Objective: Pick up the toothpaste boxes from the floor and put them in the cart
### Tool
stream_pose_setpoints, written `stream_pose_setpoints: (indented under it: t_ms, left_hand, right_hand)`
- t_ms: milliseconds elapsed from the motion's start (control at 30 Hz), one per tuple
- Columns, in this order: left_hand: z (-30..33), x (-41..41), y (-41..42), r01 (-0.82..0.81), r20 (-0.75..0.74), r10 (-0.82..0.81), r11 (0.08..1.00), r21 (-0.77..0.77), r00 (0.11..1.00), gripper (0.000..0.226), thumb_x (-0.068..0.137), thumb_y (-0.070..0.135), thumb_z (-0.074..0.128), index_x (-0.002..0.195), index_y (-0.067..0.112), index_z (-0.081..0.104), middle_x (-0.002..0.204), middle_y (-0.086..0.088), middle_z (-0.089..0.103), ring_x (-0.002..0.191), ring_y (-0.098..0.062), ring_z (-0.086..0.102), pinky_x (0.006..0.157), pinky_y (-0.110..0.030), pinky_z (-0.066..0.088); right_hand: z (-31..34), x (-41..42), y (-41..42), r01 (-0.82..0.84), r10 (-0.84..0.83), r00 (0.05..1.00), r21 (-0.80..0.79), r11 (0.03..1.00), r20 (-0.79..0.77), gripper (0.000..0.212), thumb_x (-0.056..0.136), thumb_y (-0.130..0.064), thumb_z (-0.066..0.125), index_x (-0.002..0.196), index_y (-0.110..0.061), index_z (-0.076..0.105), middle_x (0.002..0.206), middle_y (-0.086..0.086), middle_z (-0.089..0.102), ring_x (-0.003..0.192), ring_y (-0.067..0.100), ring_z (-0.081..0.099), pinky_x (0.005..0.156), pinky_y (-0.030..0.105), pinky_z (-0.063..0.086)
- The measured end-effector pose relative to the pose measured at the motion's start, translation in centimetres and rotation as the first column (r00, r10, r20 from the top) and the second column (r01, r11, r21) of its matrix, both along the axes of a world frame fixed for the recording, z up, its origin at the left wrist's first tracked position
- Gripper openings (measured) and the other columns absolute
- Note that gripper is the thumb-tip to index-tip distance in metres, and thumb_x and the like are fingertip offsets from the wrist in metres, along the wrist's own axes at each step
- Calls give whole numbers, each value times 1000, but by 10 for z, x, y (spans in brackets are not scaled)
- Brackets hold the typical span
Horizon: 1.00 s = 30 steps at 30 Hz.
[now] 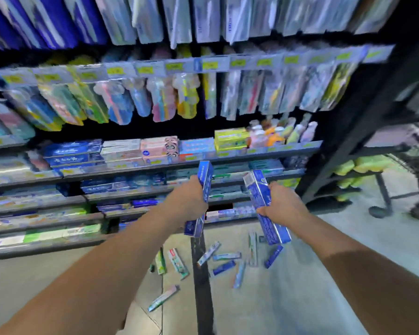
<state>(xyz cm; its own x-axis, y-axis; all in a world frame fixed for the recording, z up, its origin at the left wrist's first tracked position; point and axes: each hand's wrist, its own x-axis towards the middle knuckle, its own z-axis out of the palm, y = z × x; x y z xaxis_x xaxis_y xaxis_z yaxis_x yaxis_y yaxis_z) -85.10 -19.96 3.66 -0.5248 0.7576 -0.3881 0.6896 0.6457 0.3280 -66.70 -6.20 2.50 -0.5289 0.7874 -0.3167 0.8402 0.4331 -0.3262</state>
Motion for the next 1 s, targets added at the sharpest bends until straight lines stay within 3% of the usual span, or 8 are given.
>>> stream_pose_setpoints:
  t_ms: [167,300,400,567,867,1000]
  left_hand:
    - [3,80,117,172,-31,-173,985,-30,984,41,90,25,61,117,8,35,100,-11,57,84,-30,58,66,-38,45]
    - [-4,137,197,282,-57,-284,959,-38,957,39,89,28,61,113,10,36,103,-12,60,87,-30,60,71,-40,51]
    - [-9,176,249,377,-49,-378,925,-44,924,37,91,24,58,117,8,36,109,-15,61,91,-31,61,70,-39,47]
    - [-19,230,331,517,-9,-518,854,-63,855,41,89,23,61,118,7,37,103,-12,60,91,-31,61,67,-37,44]
    - [-14,302,491,647,-51,-651,758,-75,757,46,90,21,58,125,3,35,125,-19,55,111,-38,57,77,-37,41]
    - [-12,338,560,707,-53,-709,705,-63,703,51,91,20,56,132,1,32,128,-17,55,113,-36,57,81,-37,43]
  right_hand:
    - [6,102,84,161,-160,987,9,987,-24,39,77,-33,77,95,-7,52,93,10,60,91,30,62,68,32,44]
    - [7,177,137,278,-278,960,23,960,-23,38,80,-34,74,90,-11,46,89,4,53,83,25,53,67,28,36]
    - [6,221,170,353,-353,936,10,936,-17,37,82,-35,71,98,-10,48,99,7,56,95,29,58,69,28,38]
    - [-6,270,226,497,-497,867,-13,867,-16,37,81,-36,71,100,-10,52,96,8,58,82,25,56,64,29,42]
    - [5,341,354,673,-672,740,18,739,-31,33,76,-37,74,84,-18,49,75,0,54,63,21,54,49,27,34]
    - [4,377,399,757,-756,651,-23,653,-68,34,72,-33,76,84,-15,49,78,2,55,71,25,58,52,28,38]
